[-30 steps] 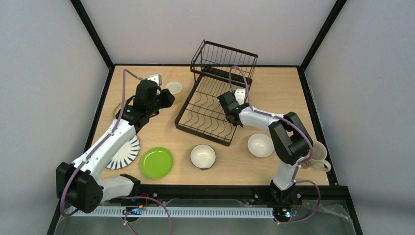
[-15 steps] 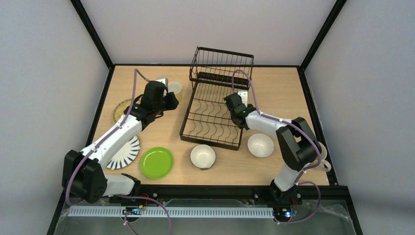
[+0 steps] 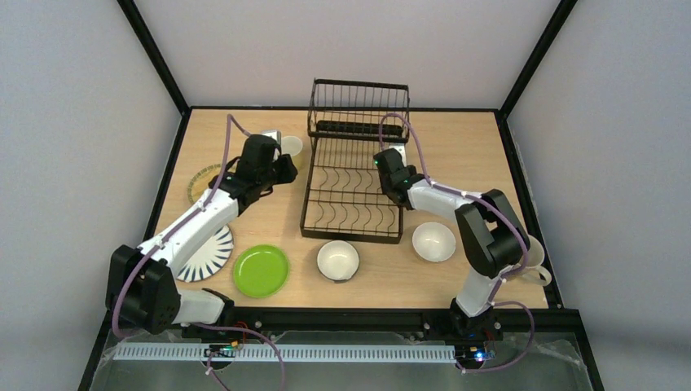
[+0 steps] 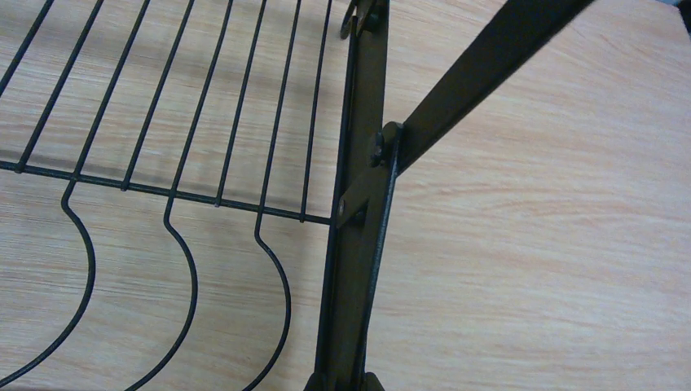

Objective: Load the mixed dishes into the dish rack
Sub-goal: Move the dish rack to the center of the board, then grab the cup at the corner of the board.

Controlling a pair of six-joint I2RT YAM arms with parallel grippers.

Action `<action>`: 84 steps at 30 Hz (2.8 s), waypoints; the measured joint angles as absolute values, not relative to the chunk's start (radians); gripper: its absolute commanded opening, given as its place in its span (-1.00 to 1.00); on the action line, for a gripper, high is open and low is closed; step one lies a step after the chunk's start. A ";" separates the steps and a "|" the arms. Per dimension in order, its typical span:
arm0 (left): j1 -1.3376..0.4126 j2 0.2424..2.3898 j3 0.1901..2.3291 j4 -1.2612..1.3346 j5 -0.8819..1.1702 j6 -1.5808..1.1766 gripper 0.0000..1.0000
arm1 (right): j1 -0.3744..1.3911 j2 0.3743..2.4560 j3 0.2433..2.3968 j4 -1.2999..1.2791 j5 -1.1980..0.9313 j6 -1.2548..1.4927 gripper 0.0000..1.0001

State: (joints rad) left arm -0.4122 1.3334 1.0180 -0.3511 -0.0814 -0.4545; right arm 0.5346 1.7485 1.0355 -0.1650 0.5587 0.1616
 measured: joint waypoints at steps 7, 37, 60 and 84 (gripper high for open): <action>-0.412 1.357 1.026 -0.352 -0.084 -0.452 0.98 | 0.523 1.773 1.059 -0.124 0.494 0.112 -1.00; -0.421 1.391 1.053 -0.352 -0.086 -0.453 0.98 | 0.511 1.769 1.075 -0.164 0.449 0.106 0.73; -0.442 1.179 0.960 -0.376 -0.052 -0.494 0.98 | 0.511 1.323 1.095 -0.654 0.633 0.525 0.79; -0.485 1.083 0.933 -0.411 0.120 -0.487 0.98 | 0.511 1.211 1.108 -1.324 0.775 1.400 0.79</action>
